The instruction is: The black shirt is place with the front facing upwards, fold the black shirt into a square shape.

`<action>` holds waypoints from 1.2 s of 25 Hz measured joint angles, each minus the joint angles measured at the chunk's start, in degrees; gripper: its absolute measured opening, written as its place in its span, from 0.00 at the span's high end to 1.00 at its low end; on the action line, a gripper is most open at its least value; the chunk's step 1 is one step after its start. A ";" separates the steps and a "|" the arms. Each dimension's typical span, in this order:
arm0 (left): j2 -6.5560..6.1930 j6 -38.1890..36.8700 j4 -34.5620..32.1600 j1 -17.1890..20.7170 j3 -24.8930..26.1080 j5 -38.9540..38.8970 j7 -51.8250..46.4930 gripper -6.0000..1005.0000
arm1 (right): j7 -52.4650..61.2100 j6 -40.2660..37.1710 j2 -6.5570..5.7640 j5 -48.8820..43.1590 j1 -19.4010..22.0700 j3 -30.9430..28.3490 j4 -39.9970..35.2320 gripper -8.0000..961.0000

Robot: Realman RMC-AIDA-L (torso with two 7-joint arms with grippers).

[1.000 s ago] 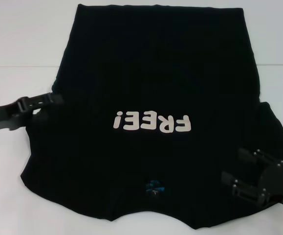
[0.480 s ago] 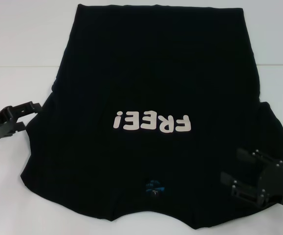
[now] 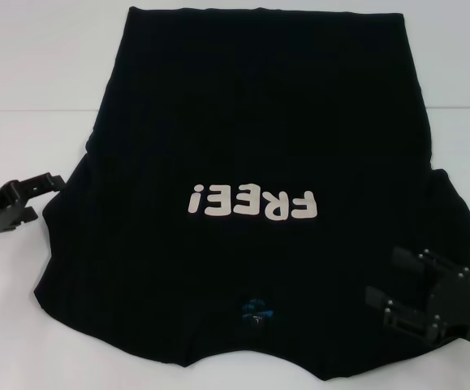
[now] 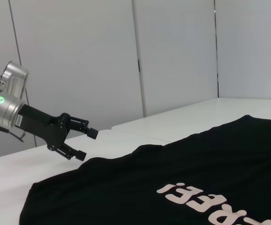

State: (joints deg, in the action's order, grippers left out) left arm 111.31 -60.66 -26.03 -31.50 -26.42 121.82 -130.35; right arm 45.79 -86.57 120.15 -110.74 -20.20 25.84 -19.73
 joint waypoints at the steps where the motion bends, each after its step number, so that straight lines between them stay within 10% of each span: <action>1: 0.03 0.24 0.30 -0.05 0.00 0.00 0.09 0.10 | 0.00 0.00 0.00 0.00 -0.01 0.00 0.02 0.16; 30: 1.60 3.50 1.07 -0.64 0.05 0.00 0.41 0.11 | 0.00 0.00 -0.09 0.00 -0.28 0.00 0.48 0.17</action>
State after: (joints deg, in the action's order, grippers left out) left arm 112.91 -57.16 -24.96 -32.14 -26.37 121.82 -129.94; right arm 45.79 -86.57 120.05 -110.74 -20.49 25.84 -19.25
